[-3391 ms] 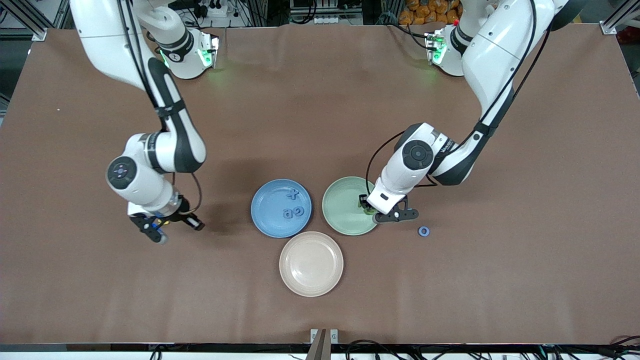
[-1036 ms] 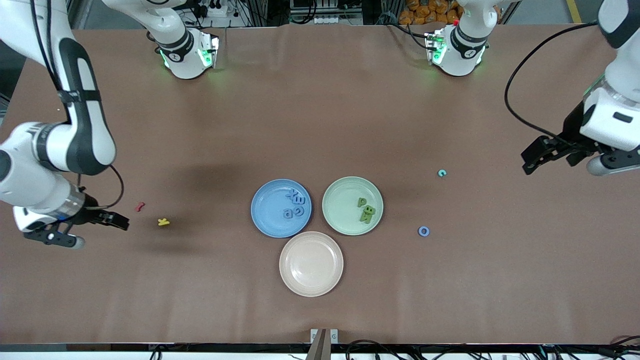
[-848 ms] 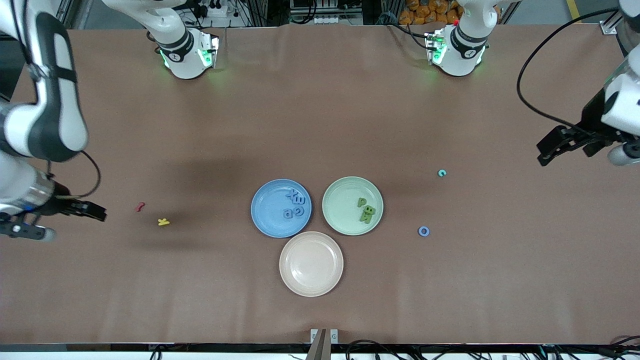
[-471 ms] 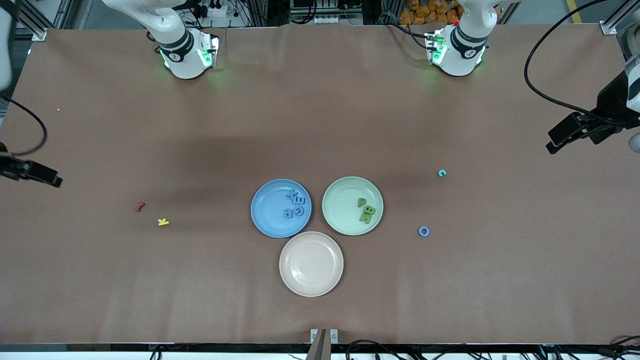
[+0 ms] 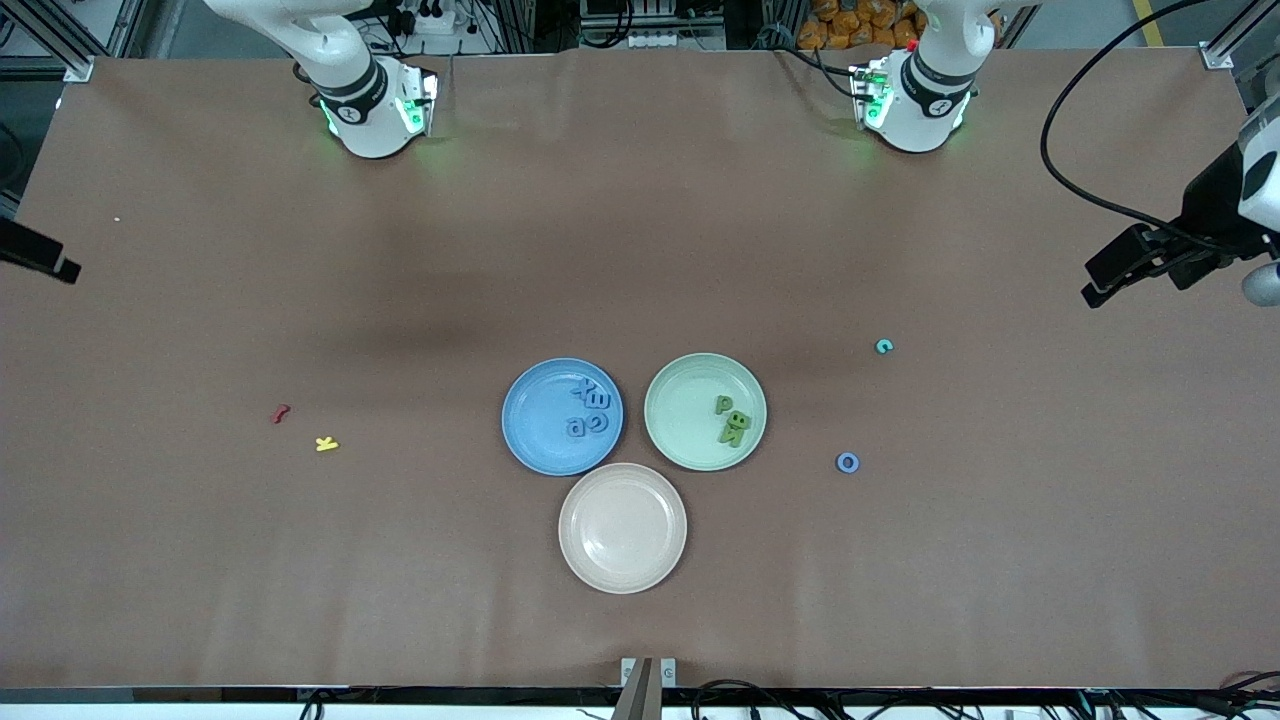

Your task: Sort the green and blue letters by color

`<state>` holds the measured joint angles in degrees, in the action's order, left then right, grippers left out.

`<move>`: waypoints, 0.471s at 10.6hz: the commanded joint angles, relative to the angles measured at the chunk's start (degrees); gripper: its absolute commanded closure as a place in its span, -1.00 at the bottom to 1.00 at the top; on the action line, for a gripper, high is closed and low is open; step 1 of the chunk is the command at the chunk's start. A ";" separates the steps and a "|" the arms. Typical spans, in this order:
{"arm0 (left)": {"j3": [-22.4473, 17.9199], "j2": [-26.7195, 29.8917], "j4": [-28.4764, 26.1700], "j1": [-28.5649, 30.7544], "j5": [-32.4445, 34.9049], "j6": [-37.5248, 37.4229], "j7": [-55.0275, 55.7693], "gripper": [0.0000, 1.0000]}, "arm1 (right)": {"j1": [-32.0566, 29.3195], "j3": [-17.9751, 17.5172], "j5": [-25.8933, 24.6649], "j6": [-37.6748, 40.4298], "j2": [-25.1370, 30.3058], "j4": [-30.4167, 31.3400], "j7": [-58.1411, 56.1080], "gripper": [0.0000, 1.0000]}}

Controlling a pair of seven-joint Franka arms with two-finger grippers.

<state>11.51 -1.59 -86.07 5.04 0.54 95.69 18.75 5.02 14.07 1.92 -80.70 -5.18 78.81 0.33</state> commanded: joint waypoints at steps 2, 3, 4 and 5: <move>0.00 -1.93 4.42 0.85 -3.35 -6.20 -5.10 -1.00 | 4.56 0.61 0.10 0.56 3.86 2.92 3.71 -1.00; 0.18 -2.10 4.42 1.29 -3.35 -6.56 -6.78 -1.00 | 4.56 0.61 0.10 -2.85 4.39 5.63 3.71 -1.00; 0.27 -2.11 4.42 1.29 -3.35 -7.35 -7.93 -1.00 | 4.82 0.61 0.01 -6.02 5.09 8.09 3.88 -1.00; 0.27 -2.11 4.42 1.38 -3.35 -8.23 -9.24 -1.00 | 4.83 0.61 0.01 -6.49 5.09 8.12 3.88 -1.00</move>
<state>11.52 -2.68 -83.79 5.79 -1.33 90.41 13.01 9.26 14.18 1.97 -83.78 -2.22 82.69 3.24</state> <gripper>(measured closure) 0.000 0.000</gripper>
